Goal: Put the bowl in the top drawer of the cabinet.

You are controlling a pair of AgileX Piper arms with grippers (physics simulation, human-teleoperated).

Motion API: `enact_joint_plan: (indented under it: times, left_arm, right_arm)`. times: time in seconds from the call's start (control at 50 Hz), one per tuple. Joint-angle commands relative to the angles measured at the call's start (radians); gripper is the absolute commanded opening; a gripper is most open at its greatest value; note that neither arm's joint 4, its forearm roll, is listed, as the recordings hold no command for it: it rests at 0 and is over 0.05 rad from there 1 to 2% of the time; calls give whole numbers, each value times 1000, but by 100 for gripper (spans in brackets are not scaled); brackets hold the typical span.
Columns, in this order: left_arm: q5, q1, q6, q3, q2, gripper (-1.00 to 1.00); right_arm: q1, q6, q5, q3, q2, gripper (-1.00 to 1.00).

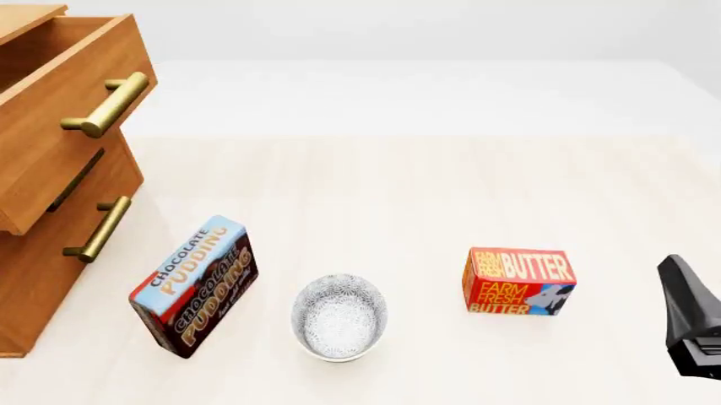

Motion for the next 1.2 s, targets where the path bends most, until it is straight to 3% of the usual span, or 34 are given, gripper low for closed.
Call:
enact_joint_plan:
  times: [0.02, 0.42, 1.2]
  left_arm:
    - [-16, 28, -40, -2, 59, 100]
    - [-48, 27, -125, -27, 185, 100]
    - [-116, 45, -186, 44, 253, 100]
  right_arm:
    - [0, 0, 0, 0, 0, 100]
    - [0, 0, 0, 0, 0, 100]
    - [0, 0, 0, 0, 0, 100]
